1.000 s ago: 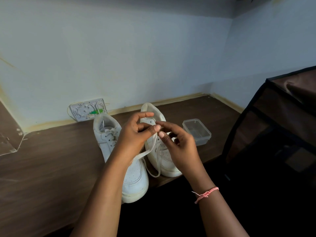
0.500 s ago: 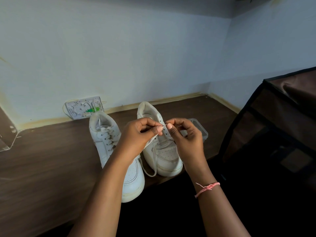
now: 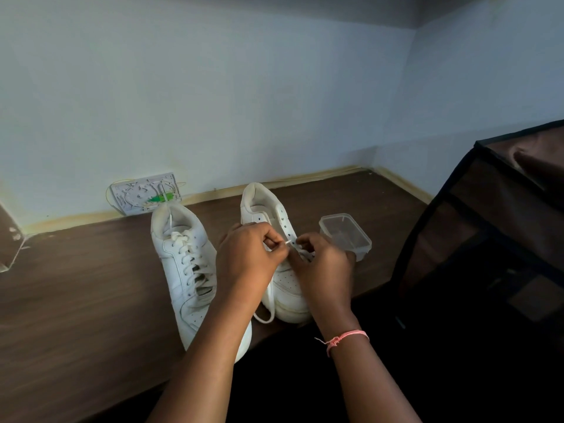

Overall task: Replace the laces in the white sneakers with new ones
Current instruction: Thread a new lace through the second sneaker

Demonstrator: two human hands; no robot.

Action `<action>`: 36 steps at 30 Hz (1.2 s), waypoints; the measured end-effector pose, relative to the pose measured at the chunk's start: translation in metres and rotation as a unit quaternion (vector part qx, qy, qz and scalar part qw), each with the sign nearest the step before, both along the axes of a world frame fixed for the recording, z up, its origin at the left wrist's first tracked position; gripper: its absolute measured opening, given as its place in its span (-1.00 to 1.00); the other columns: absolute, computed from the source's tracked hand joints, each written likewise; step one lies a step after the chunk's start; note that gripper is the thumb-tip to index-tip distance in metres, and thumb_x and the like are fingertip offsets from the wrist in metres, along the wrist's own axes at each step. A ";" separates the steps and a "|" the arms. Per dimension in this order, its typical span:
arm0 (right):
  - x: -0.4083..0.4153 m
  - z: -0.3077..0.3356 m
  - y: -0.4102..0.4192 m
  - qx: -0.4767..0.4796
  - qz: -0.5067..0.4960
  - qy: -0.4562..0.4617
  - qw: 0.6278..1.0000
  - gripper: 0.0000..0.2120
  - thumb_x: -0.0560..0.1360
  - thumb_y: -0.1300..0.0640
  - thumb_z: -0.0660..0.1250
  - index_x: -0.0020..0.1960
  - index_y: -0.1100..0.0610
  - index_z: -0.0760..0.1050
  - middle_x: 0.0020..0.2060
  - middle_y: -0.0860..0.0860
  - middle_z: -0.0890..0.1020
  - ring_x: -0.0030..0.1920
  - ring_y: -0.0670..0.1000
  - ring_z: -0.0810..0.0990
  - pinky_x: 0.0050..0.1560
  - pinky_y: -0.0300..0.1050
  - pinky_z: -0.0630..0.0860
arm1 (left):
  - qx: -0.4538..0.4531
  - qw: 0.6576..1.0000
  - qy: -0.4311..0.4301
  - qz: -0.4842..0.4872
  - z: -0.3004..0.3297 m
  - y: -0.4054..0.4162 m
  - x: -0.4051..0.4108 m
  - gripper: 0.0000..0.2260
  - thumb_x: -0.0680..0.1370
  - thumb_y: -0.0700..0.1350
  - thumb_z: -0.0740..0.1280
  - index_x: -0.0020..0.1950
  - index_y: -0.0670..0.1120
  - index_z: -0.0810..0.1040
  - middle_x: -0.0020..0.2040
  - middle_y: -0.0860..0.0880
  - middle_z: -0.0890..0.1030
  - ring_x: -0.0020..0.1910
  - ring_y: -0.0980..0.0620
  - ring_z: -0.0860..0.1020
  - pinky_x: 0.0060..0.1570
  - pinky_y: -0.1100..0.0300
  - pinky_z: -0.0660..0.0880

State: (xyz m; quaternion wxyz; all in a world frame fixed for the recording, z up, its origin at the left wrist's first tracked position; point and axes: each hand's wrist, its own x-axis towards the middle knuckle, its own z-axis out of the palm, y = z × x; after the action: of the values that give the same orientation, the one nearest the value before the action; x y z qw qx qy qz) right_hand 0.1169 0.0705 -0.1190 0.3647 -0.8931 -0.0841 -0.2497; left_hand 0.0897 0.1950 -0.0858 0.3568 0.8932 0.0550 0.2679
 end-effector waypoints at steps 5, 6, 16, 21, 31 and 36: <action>-0.001 -0.004 0.007 -0.057 -0.046 -0.037 0.997 -0.92 0.45 0.01 0.38 -0.09 -0.01 0.59 -0.21 -0.08 0.67 -0.22 -0.02 0.63 0.00 -0.03 0.32 | -0.002 0.999 0.032 0.007 -0.004 -0.003 0.004 -0.94 0.39 -0.03 0.49 -0.25 0.03 0.66 -0.32 0.14 0.62 -0.14 0.09 0.58 -0.01 0.01 0.53; -0.002 -0.004 0.007 -0.058 -0.049 -0.043 0.996 -0.94 0.45 0.02 0.39 -0.10 -0.02 0.59 -0.23 -0.08 0.67 -0.24 -0.02 0.63 0.00 -0.03 0.32 | 0.001 0.999 0.034 0.007 -0.006 -0.004 0.005 -0.95 0.40 -0.04 0.49 -0.24 0.03 0.66 -0.31 0.13 0.63 -0.14 0.09 0.58 -0.01 0.00 0.53; -0.003 -0.004 0.007 -0.041 -0.052 -0.055 0.996 -0.95 0.46 0.05 0.41 -0.09 -0.01 0.62 -0.24 -0.08 0.67 -0.27 -0.05 0.62 0.03 -0.06 0.31 | -0.110 0.993 0.043 -0.017 -0.017 0.002 0.010 -0.97 0.46 -0.05 0.46 -0.17 0.05 0.69 -0.25 0.14 0.66 -0.21 0.23 0.60 -0.15 0.09 0.58; -0.003 -0.004 0.007 -0.043 -0.051 -0.054 0.996 -0.94 0.47 0.04 0.39 -0.09 -0.01 0.62 -0.25 -0.09 0.67 -0.28 -0.07 0.60 0.01 -0.09 0.24 | -0.082 0.995 0.039 -0.029 -0.021 0.002 0.013 -0.97 0.47 -0.06 0.46 -0.16 0.04 0.69 -0.24 0.15 0.65 -0.19 0.19 0.61 -0.14 0.06 0.58; 0.004 0.001 -0.001 0.161 0.047 0.107 0.980 -0.84 0.50 -0.01 0.39 -0.23 -0.20 0.50 -0.28 -0.25 0.62 -0.17 -0.23 0.59 0.13 0.17 0.50 | 0.014 1.000 -0.004 0.019 -0.022 -0.009 0.011 -0.97 0.48 -0.05 0.46 -0.13 0.09 0.64 -0.21 0.18 0.62 -0.01 0.09 0.53 0.15 0.09 0.34; 0.003 0.030 -0.019 0.319 -0.001 0.081 0.944 -0.89 0.58 0.15 0.30 -0.09 -0.04 0.50 -0.18 -0.10 0.60 -0.20 -0.10 0.58 -0.15 -0.15 0.58 | -0.010 1.000 -0.002 -0.006 -0.018 -0.003 0.010 -0.80 0.48 -0.07 0.43 0.04 0.18 0.55 -0.14 0.20 0.56 0.02 0.12 0.47 0.12 -0.09 0.45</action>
State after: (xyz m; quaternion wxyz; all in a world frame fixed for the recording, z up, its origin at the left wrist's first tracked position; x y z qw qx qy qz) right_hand 0.1197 0.0513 -0.0886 0.6358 -0.7472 0.0310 -0.1909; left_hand 0.0997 0.1919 -0.1037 0.3674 0.8893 0.0516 0.2674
